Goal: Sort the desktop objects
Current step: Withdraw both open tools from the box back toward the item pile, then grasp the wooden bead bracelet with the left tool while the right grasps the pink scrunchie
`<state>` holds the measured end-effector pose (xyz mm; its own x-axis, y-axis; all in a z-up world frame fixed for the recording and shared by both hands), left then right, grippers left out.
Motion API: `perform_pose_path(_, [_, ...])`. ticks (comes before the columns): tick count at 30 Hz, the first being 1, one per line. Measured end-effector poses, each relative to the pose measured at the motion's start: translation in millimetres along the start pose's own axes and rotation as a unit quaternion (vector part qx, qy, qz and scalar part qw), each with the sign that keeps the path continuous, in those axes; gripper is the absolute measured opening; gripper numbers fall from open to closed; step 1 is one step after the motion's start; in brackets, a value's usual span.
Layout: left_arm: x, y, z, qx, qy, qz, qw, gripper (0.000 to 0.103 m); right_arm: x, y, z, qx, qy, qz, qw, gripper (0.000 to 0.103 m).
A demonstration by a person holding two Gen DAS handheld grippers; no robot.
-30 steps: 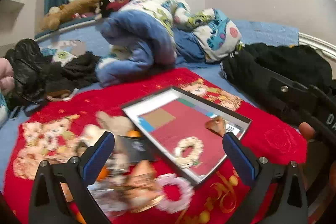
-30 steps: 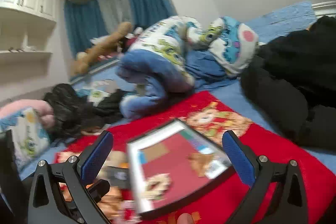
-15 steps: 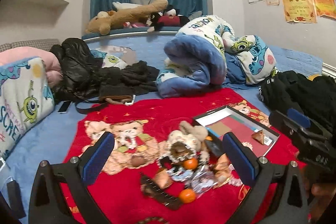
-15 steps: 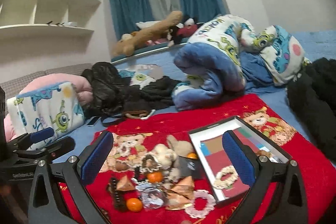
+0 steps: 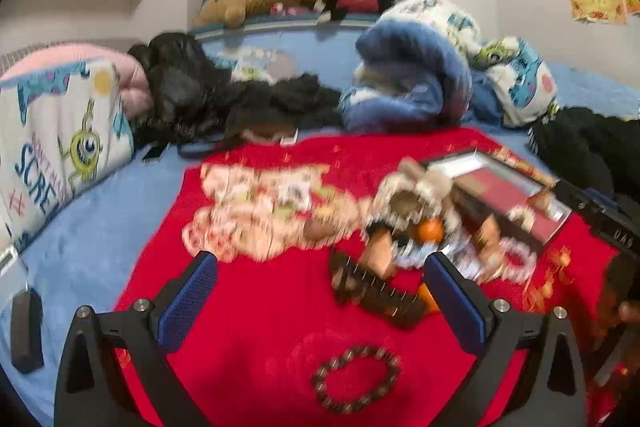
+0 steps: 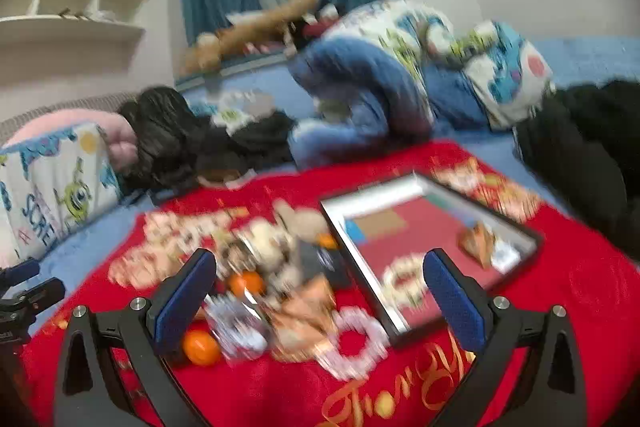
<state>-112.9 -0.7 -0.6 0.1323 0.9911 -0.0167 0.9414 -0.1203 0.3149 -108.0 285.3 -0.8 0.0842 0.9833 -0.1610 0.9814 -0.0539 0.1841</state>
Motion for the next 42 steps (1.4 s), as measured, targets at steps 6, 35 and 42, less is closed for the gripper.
perform_pose_path(6, [-8.2, -24.8, 60.7, -0.074, 0.01, -0.004, 0.9972, 0.103, 17.9, -10.2, 43.5, -0.068, 0.013, 0.011, 0.998, 0.103])
perform_pose_path(35, [-11.7, -60.6, 118.0, -0.196, 0.002, -0.039, 0.9798, 0.103, 27.0, -49.4, 85.7, -0.174, -0.148, -0.054, 0.972, 0.098])
perform_pose_path(42, [-11.4, -59.8, 119.1, -0.195, 0.007, -0.043, 0.9799, 0.103, 29.6, -56.8, 89.2, -0.181, -0.152, -0.036, 0.971, 0.092])
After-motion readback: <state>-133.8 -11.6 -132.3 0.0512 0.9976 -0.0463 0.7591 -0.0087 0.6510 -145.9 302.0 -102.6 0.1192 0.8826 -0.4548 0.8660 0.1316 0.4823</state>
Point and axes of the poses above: each gripper's, at about its wrist camera, not at the fingertips, and y roughly against the way its jaws point, x to its right, z to its underside, the point moved 5 cm from there along -y, roughly the way its jaws point, and after that the axes turned 10 degrees about x, right-handed, at the moved point
